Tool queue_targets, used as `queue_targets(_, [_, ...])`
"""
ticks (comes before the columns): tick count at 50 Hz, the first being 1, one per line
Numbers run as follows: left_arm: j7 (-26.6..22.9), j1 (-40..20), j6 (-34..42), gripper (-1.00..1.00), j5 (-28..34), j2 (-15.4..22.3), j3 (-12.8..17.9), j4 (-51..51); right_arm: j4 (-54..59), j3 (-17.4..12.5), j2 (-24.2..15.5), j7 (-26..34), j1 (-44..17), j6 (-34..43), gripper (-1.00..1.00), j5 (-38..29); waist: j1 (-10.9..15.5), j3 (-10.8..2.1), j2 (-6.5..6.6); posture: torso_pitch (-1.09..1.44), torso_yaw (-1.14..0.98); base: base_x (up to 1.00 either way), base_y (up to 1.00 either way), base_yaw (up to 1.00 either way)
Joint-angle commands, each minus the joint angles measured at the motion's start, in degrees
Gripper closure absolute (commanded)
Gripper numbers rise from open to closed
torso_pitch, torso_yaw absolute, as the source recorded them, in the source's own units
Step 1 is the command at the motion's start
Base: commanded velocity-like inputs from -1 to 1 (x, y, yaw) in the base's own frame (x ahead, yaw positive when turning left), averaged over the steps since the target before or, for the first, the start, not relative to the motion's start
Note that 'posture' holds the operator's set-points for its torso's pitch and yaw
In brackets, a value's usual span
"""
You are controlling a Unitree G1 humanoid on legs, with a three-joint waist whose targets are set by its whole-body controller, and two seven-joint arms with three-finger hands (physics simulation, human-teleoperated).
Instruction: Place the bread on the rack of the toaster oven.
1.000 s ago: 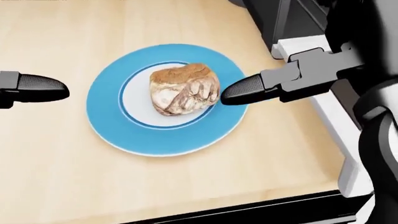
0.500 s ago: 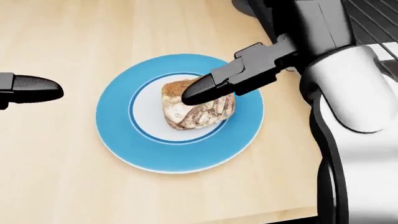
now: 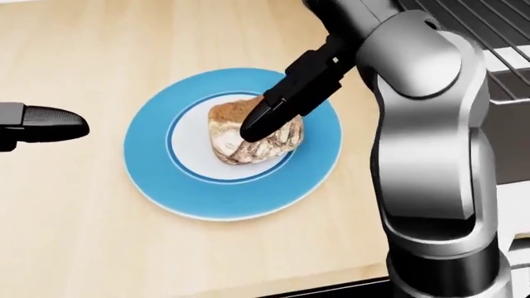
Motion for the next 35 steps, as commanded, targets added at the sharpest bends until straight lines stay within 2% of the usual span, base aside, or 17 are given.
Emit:
queue_targets(1, [0.07, -1.36, -1.6, -1.0, 0.44, 0.6, 0.42, -0.96, -0.3, -0.53, -0.12, 1.27, -2.46, -2.19, -1.0, -1.79, 0.01, -1.4, 0.18, 0.0, 0.0, 0.0, 0.0, 0.0])
queue_targets(10, [-0.44, -0.58, -1.09, -1.0, 0.08, 0.42, 1.06, -1.99, 7.62, -1.68, -0.36, 3.89, -5.05, -7.09, -1.0, -3.61, -0.04, -1.57, 0.3, 0.0, 0.0, 0.0, 0.0, 0.0])
queue_targets(24, [-0.87, 0.96, -1.89, -1.0, 0.07, 0.1, 1.45, -2.43, 14.47, -0.77, 1.1, 8.02, -8.59, -10.5, -1.0, -5.76, -0.12, -1.63, 0.5, 0.0, 0.0, 0.0, 0.0, 0.0])
queue_targets(25, [-1.1, 1.52, -1.8, -1.0, -0.06, 0.14, 1.79, -3.03, 18.75, -0.4, 0.62, 8.46, -9.62, -12.84, -1.0, -5.52, -0.1, -1.64, 0.51, 0.0, 0.0, 0.0, 0.0, 0.0])
queue_targets(35, [-1.03, 1.32, -1.91, -1.0, -0.11, 0.13, 1.71, -2.7, 23.36, -0.88, 1.38, 10.15, -11.44, -15.79, -1.0, -7.16, -0.15, -1.73, 0.67, 0.0, 0.0, 0.0, 0.0, 0.0])
